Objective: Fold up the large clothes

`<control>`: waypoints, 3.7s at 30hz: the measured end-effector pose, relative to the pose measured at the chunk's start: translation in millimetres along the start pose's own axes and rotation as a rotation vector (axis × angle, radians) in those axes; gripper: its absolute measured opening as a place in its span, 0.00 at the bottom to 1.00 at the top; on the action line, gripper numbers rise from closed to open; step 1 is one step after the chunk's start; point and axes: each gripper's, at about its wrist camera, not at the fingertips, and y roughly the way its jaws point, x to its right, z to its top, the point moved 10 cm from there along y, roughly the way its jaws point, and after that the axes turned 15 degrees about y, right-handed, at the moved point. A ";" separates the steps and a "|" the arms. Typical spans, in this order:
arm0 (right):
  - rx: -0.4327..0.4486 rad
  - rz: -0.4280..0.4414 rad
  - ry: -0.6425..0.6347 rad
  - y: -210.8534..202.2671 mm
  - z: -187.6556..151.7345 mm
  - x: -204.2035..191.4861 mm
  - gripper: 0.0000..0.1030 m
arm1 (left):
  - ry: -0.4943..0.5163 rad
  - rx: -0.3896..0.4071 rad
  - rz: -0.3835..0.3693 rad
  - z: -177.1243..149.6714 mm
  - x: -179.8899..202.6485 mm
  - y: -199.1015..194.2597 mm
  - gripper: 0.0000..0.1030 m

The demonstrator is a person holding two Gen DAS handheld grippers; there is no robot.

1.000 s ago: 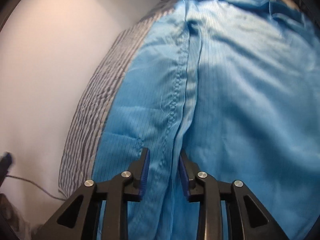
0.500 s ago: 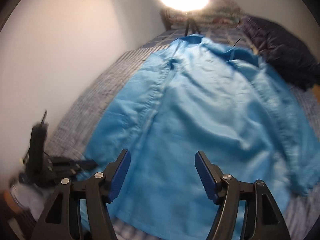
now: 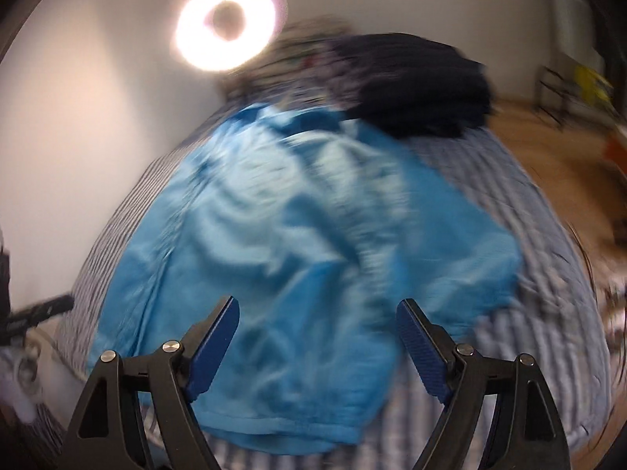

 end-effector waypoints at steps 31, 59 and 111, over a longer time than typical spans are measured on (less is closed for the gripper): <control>-0.033 0.019 0.493 59.4 47.3 144.1 0.00 | 0.057 0.005 -0.044 26.5 31.8 37.4 0.42; -0.016 0.102 -0.530 6.3 -70.3 -120.8 0.00 | -0.163 0.078 -0.049 28.9 -21.8 0.4 0.42; -0.219 0.317 0.203 186.4 109.9 -75.1 0.59 | 0.036 -0.321 -0.295 -67.9 139.4 99.8 0.47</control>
